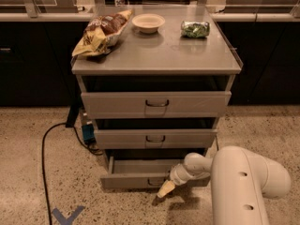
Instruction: Open bottom drawer
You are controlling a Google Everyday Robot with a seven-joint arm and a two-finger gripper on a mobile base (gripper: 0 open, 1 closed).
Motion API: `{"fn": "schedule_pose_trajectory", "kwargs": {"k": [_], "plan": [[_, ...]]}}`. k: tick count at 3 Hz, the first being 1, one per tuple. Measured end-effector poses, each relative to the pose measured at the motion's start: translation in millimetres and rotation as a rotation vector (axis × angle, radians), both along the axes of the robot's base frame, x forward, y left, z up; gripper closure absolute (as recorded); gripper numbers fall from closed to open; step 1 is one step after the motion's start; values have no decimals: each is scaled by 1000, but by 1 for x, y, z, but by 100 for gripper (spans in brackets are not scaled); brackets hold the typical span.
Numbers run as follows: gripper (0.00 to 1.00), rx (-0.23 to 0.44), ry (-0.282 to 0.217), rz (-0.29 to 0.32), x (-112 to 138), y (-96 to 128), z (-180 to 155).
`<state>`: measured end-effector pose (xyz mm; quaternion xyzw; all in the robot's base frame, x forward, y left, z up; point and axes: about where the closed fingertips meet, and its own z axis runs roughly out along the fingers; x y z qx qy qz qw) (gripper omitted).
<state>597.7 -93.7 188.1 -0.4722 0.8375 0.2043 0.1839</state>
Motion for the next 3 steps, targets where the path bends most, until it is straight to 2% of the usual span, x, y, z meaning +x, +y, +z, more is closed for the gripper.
{"fn": "schedule_pose_trajectory", "kwargs": {"k": [1,2,3], "plan": [[0,11,38,3,-15,-4,-5],[0,26,86,21,-46,-17,1],[0,42,128,31,-91,-35,23]]}}
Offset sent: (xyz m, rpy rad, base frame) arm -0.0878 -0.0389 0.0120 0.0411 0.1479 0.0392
